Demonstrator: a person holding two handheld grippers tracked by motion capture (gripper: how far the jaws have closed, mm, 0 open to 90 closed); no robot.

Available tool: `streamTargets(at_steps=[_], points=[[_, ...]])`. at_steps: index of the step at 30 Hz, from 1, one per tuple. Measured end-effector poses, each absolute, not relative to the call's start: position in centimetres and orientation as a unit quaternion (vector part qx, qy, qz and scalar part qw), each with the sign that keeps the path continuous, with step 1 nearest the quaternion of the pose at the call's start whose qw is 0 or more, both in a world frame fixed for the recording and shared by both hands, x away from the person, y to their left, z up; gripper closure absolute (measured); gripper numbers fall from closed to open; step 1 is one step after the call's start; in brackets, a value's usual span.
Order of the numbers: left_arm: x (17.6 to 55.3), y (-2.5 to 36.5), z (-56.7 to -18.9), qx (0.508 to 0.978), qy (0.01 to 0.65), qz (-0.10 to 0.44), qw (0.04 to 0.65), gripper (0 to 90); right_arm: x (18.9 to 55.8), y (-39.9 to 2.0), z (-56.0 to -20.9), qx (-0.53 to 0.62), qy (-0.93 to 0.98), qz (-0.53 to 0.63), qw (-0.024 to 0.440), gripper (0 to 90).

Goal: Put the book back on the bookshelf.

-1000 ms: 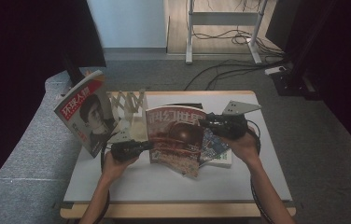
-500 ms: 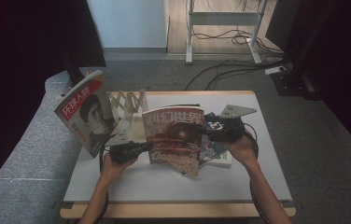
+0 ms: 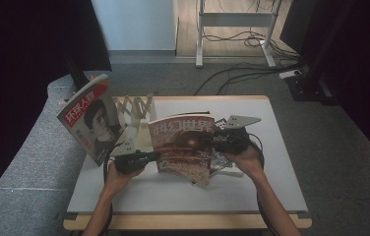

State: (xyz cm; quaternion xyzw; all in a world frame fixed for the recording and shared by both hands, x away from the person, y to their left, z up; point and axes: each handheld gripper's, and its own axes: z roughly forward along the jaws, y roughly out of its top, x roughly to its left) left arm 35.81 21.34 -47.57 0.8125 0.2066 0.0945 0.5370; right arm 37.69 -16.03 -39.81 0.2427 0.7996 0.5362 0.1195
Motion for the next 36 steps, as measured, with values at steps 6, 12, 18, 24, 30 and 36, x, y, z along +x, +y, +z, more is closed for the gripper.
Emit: streamTargets(at_steps=[6, 12, 18, 24, 30, 36], points=[[35.7, 21.2, -47.5, 0.814, 0.208, 0.096, 0.534, 84.5, 37.3, -16.4, -39.8, 0.235, 0.795, 0.548, 0.112, 75.3], [35.5, 21.0, -47.2, 0.818, 0.209, 0.098, 0.527, 83.1, 36.9, -16.4, -39.6, 0.216, 0.799, 0.551, 0.109, 81.2], [35.8, 20.7, -45.9, 0.811, 0.195, 0.094, 0.544, 78.5, 36.7, -15.9, -39.5, 0.206, 0.803, 0.548, 0.113, 81.8], [36.0, 20.2, -44.5, 0.814, 0.187, 0.102, 0.540, 72.1, 36.6, -15.7, -39.3, 0.201, 0.805, 0.545, 0.119, 81.6], [36.3, 19.7, -42.9, 0.814, 0.185, 0.102, 0.542, 65.7, 36.6, -15.7, -39.4, 0.200, 0.806, 0.544, 0.120, 81.4], [36.8, 19.3, -40.8, 0.815, 0.177, 0.094, 0.543, 60.7, 36.5, -15.6, -39.3, 0.194, 0.808, 0.544, 0.119, 81.2]])
